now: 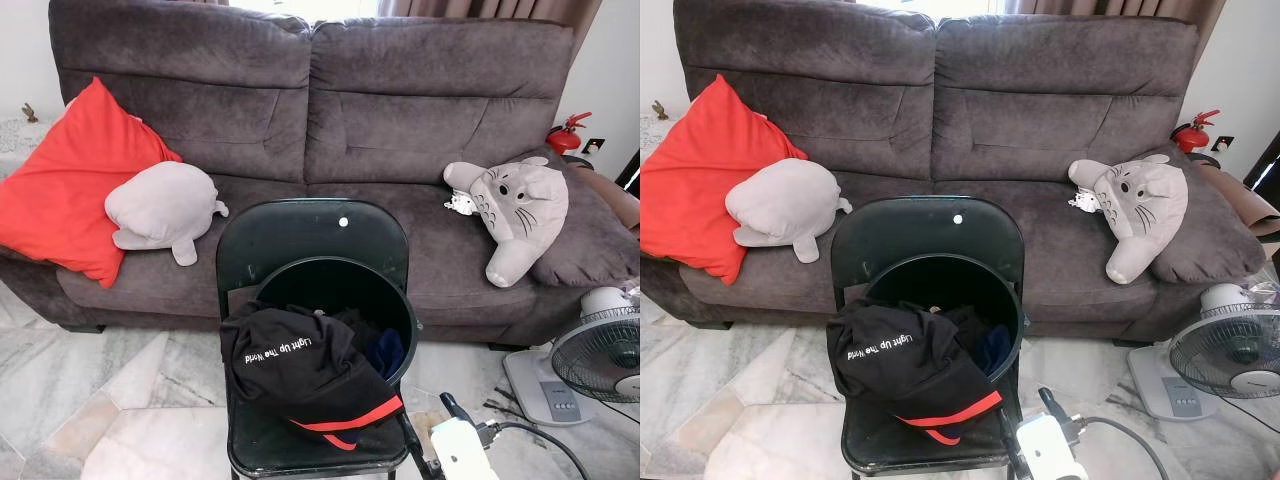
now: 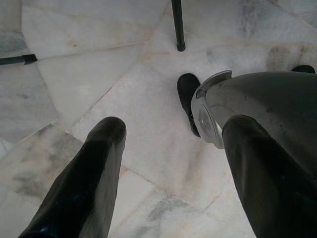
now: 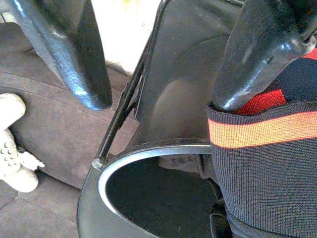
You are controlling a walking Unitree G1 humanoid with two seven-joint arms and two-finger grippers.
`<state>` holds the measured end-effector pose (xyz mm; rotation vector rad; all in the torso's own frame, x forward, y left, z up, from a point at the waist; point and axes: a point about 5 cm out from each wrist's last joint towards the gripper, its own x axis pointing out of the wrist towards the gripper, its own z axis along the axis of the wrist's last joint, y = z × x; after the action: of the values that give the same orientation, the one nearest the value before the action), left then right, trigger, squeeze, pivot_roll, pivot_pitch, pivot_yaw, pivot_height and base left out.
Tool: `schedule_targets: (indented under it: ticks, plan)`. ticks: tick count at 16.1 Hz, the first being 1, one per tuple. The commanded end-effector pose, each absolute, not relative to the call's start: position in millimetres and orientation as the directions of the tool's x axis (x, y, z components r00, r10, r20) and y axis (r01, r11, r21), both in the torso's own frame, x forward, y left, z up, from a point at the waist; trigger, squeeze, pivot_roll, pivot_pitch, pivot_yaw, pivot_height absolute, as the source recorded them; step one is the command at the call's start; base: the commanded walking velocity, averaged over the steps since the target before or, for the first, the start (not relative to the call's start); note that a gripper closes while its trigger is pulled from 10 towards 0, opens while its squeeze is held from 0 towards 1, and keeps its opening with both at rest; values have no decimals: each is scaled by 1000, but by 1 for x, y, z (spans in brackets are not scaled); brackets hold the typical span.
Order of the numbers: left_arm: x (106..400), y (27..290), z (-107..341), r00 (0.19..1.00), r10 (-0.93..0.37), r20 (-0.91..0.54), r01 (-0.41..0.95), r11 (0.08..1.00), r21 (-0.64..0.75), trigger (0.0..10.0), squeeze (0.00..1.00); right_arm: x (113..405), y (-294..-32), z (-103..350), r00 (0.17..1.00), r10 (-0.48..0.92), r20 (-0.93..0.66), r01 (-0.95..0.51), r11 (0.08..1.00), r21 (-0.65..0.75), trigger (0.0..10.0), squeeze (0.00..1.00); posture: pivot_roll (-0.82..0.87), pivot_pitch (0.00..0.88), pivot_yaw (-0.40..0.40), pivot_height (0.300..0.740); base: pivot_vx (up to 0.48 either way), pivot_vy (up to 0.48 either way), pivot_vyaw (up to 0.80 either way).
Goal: Hang hanger
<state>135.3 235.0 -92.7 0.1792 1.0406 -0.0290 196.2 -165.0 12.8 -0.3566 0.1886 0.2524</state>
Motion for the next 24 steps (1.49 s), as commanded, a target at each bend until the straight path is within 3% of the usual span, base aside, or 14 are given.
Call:
schedule_targets:
  ticks: [1, 7, 12, 19, 24]
  plan:
    - [130, 237, -94, 492, 65, -868, 120, 983, 141, 10000, 0, 195, -166, 12, 949, 217, -227, -284, 902, -325, 10000, 0, -27, 72, -17, 740, 0, 0, 0]
    - [131, 237, -94, 491, 61, -869, 124, 983, 139, 10000, 0, 199, -162, 18, 947, 258, -194, -314, 874, -372, 10000, 0, -28, 72, -16, 740, 0, 0, 0]
    - [132, 238, -93, 492, 67, -868, 119, 982, 143, 10000, 0, 198, -159, 11, 915, 339, -218, -403, 784, -472, 10000, 0, -18, 72, -12, 740, 0, 0, 0]
    - [132, 241, -93, 492, 73, -868, 130, 979, 156, 10000, 0, 216, -156, 40, 941, 336, -39, -301, 781, -547, 10000, 0, -18, 78, -3, 740, 0, 0, 0]
    - [132, 241, -93, 491, 70, -869, 139, 978, 157, 10000, 0, 218, -144, 31, 933, 352, -79, -351, 840, -413, 10000, 0, -13, 80, 2, 740, 0, 0, 0]
